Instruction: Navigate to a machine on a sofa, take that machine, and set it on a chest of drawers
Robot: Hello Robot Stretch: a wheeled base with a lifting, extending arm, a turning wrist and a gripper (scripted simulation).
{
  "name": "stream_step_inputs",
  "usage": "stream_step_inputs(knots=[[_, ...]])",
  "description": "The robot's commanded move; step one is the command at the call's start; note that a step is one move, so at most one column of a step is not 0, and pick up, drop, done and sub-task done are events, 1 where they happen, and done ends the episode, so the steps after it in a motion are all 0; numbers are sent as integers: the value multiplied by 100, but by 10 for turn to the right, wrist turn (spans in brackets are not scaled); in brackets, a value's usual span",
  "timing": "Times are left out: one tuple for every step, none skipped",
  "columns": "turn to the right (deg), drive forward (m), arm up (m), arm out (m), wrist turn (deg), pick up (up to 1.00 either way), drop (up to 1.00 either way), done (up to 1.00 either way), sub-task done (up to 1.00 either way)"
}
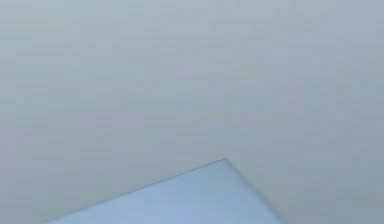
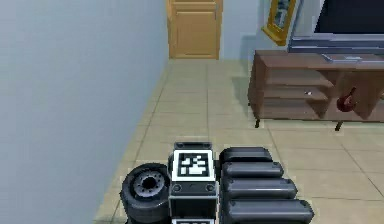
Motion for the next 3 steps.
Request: stream_step_inputs(knots=[[-450,0,0,0,0,0,0,0,0],[-390,0,0,0,0,0,0,0,0],[-30,0,0,0,0,0,0,0,0]])
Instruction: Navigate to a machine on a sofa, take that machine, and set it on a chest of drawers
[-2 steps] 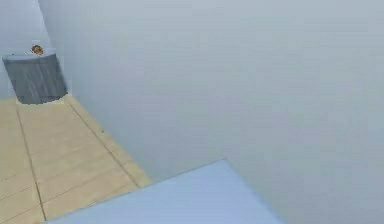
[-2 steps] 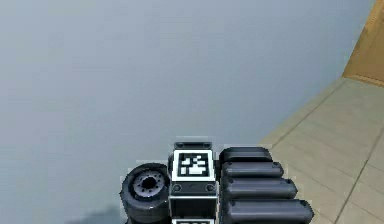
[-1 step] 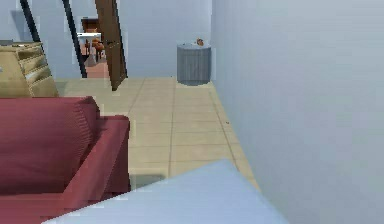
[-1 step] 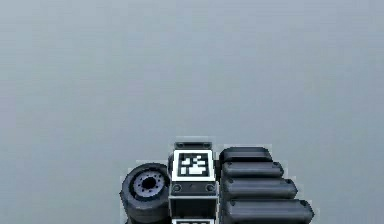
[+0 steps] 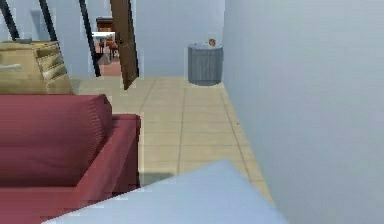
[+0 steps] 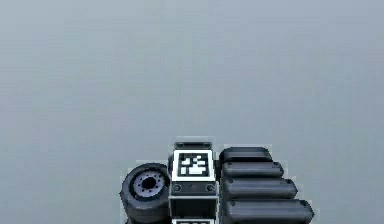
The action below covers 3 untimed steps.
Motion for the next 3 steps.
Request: stream_step_inputs(knots=[[0,30,0,0,0,0,0,0,0],[0,100,0,0,0,0,0,0,0],[0,20,0,0,0,0,0,0,0]])
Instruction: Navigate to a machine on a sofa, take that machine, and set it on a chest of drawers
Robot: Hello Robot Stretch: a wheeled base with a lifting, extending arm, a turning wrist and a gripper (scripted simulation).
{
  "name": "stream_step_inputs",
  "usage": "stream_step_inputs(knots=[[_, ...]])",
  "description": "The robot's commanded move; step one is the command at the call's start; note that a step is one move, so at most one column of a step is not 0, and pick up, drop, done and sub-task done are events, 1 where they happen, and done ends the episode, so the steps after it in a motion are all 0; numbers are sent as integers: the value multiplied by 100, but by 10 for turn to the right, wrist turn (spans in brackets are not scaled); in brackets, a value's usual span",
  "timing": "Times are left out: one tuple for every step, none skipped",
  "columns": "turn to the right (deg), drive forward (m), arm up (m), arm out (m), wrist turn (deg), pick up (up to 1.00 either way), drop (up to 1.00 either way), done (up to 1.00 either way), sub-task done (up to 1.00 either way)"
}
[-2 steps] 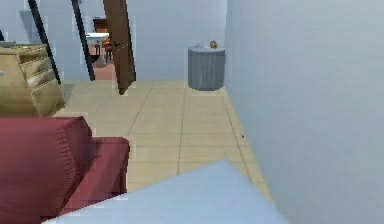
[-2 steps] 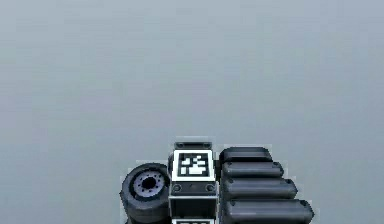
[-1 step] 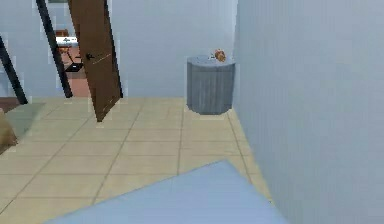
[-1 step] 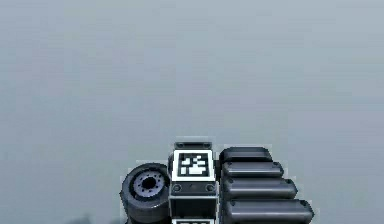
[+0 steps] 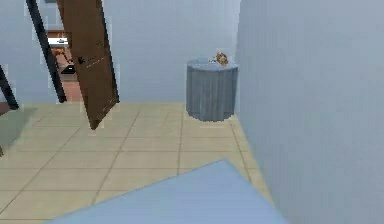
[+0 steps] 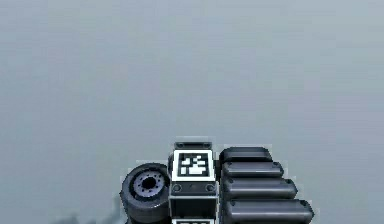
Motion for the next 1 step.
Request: stream_step_inputs(knots=[[-240,0,0,0,0,0,0,0,0]])
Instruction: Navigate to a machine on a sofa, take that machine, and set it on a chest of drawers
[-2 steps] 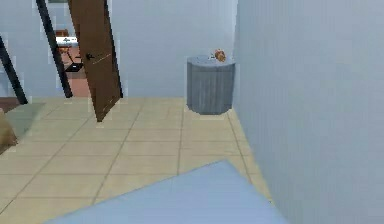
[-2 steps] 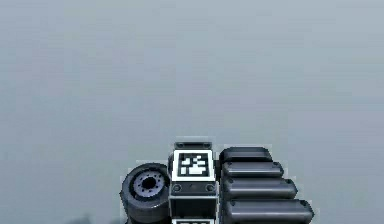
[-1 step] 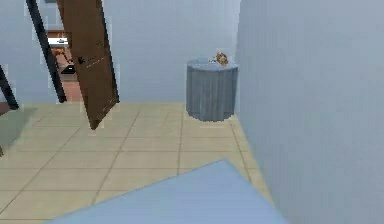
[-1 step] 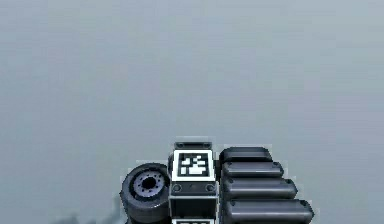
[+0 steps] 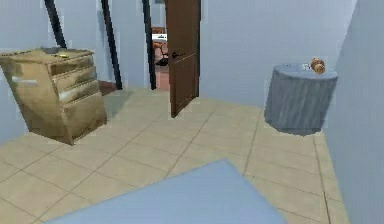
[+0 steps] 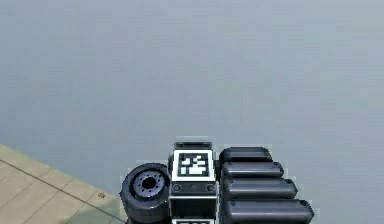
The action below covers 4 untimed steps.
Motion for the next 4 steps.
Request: stream_step_inputs(knots=[[-30,0,0,0,0,0,0,0,0],[0,65,0,0,0,0,0,0,0],[-150,0,0,0,0,0,0,0,0],[0,100,0,0,0,0,0,0,0]])
